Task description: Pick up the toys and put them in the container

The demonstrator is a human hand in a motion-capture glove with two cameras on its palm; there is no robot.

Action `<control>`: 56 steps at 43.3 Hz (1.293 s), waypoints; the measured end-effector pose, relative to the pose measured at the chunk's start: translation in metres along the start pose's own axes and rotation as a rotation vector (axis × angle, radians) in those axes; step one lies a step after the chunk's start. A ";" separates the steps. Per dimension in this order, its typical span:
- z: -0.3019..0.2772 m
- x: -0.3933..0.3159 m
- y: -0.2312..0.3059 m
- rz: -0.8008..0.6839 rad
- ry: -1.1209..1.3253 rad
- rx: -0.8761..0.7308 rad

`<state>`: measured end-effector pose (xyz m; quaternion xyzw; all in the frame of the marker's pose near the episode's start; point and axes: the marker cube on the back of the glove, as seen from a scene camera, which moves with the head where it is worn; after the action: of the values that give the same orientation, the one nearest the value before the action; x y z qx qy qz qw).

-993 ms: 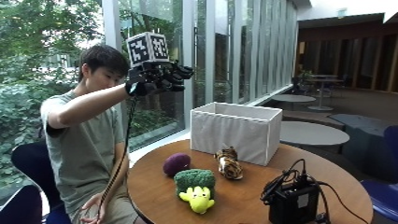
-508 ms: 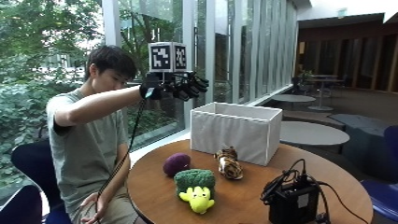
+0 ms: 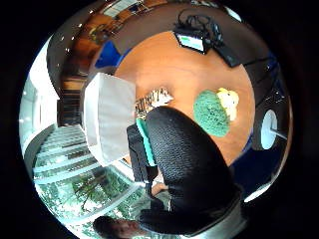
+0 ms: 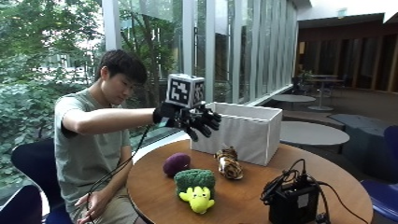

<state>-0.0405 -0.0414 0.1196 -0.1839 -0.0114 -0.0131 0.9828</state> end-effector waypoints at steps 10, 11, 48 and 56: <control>0.103 0.005 -0.032 0.052 0.044 -0.193; 0.115 0.005 -0.034 0.051 0.051 -0.221; 0.123 -0.024 -0.043 -0.032 0.075 0.089; 0.016 -0.046 -0.010 -0.246 0.098 0.251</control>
<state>-0.0867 -0.0442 0.1372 -0.0560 0.0127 -0.1405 0.9884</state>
